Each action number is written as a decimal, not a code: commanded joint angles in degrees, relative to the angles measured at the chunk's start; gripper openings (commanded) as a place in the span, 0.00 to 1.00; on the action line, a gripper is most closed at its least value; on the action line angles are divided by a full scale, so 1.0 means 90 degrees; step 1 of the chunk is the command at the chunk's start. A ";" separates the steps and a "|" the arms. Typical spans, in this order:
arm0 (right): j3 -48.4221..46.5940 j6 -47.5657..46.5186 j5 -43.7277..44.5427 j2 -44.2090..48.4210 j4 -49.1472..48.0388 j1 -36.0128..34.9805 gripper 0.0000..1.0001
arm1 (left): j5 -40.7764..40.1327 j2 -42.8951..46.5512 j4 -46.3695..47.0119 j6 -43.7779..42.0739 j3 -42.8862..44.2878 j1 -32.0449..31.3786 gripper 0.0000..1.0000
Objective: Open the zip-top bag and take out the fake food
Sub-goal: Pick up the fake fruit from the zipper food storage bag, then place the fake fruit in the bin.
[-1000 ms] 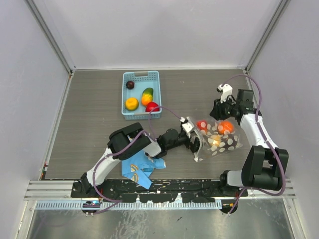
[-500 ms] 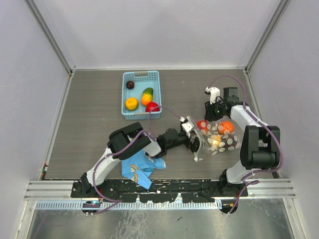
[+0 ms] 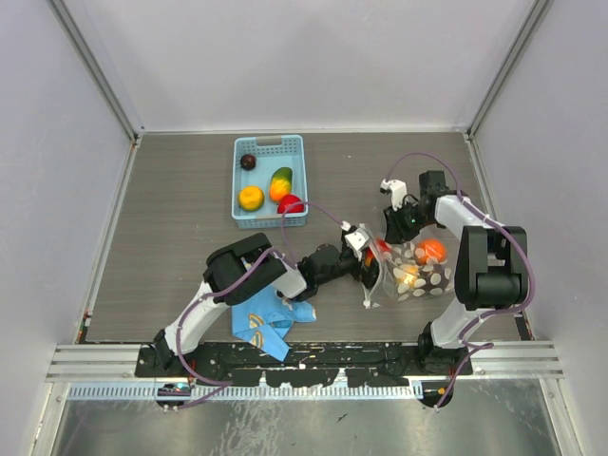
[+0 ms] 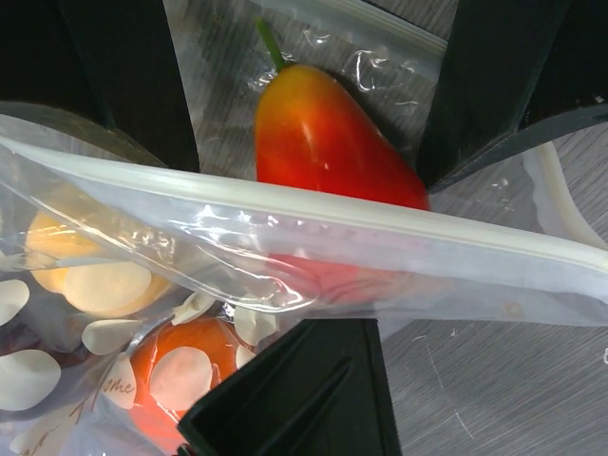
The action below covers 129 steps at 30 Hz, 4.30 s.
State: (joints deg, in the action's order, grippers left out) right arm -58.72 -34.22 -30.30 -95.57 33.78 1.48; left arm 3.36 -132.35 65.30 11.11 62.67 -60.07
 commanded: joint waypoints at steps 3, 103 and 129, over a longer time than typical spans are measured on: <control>-0.0300 -0.0618 -0.0685 -0.0016 0.0578 -0.0151 0.26 | -0.0246 0.0331 0.0033 -0.0033 -0.0017 0.0049 0.92; 0.0697 -0.5370 -0.1420 0.2045 0.2792 0.0539 0.01 | -0.0310 0.4430 -0.4778 0.1875 -0.1450 0.0850 0.05; 0.0753 -0.5252 -0.1359 0.1986 0.2639 0.0542 0.01 | -0.1294 0.5114 -0.7080 0.0403 -0.0395 0.2271 0.06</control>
State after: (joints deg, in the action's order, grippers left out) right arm -50.46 -82.11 -42.15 -77.41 58.26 6.44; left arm -5.85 -88.16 2.57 17.28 55.57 -41.28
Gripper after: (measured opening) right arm 0.032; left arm 0.625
